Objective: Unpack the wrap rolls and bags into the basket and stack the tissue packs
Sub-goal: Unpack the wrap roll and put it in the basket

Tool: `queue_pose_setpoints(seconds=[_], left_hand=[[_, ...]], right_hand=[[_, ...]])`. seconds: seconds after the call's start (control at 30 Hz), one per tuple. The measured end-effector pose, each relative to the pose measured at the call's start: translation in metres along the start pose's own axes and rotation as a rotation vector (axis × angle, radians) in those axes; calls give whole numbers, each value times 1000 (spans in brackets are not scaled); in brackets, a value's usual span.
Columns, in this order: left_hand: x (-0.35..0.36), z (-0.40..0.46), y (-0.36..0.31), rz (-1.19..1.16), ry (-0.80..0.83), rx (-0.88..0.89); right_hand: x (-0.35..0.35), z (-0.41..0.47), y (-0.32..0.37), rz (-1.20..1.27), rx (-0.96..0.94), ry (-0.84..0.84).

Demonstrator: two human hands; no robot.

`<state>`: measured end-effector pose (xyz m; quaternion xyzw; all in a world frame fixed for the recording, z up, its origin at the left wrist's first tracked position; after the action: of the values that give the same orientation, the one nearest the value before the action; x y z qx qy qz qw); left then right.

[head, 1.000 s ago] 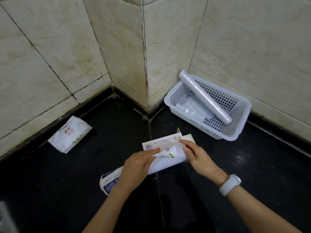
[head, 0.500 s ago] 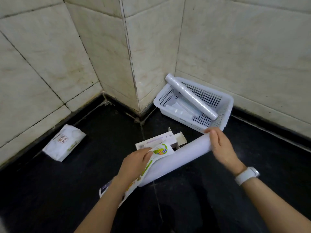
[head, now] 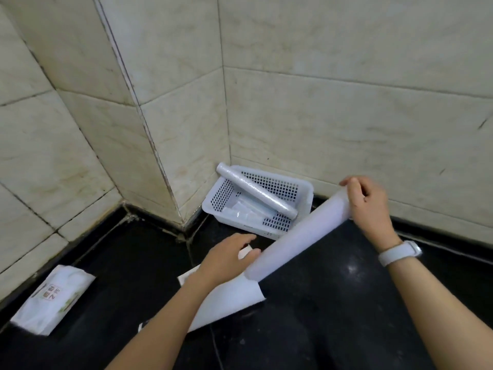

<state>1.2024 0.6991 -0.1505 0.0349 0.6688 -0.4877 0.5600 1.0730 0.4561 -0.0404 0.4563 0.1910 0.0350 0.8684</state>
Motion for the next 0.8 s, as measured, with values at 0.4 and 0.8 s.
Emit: queue_pose_setpoints(seconds=[0.4,0.8], left_hand=[[-51,89,-76,173,-282,315],[-72,138,-15,625,-399,438]], right_hand=[[-10,43,-1,111,117,-65],[167,-25,-41,-491,-335,842]])
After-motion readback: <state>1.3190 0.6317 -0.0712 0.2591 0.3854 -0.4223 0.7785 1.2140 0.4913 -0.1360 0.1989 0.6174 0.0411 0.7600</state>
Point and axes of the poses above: each hand's wrist, its own z-axis towards the middle knuckle, its own x-axis out of the palm, y = z × x, the point moved 7 cm from there along z, towards the middle knuckle, and after that the axes turned 13 degrees about -y, right-handed, at the moved point
